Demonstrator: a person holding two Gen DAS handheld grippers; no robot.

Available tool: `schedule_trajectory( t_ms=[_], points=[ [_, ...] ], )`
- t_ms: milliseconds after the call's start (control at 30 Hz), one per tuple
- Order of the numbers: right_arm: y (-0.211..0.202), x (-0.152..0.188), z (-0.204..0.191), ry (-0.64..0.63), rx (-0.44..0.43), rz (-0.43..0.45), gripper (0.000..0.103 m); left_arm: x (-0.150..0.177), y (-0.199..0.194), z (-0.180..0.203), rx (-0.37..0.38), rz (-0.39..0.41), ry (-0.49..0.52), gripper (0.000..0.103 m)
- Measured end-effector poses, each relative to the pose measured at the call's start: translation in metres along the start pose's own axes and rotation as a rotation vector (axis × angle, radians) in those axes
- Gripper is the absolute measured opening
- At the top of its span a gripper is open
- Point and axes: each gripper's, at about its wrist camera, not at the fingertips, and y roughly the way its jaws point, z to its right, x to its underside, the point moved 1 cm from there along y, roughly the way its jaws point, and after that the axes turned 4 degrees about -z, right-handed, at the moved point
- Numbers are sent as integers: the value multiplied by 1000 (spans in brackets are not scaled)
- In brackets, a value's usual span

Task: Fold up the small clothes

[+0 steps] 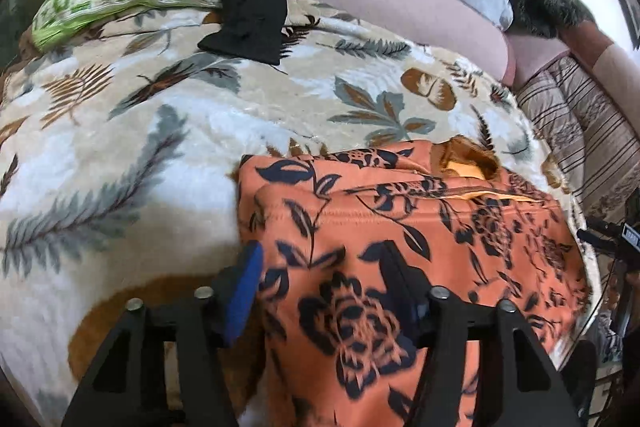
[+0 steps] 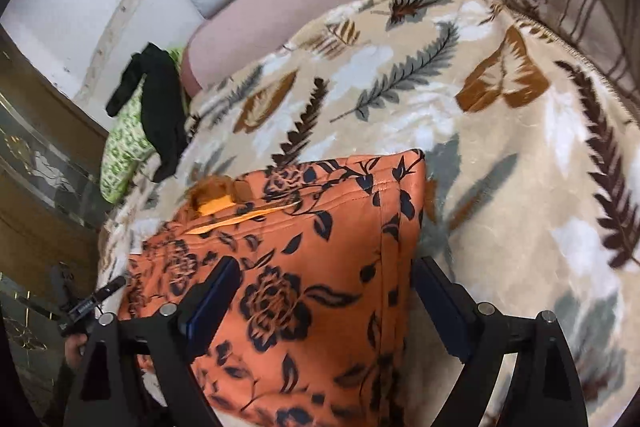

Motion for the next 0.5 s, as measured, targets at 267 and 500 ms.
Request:
schedule_trajectory(
  t_ms=[267,500],
  points=[
    [26,-15,-8,-112,73,-13,90,-12,21,-3,4,-22,-7,55],
    [61,-23,-14,-166,168,-89,23,-15,25,-1,-23,-37,24,5]
  ],
)
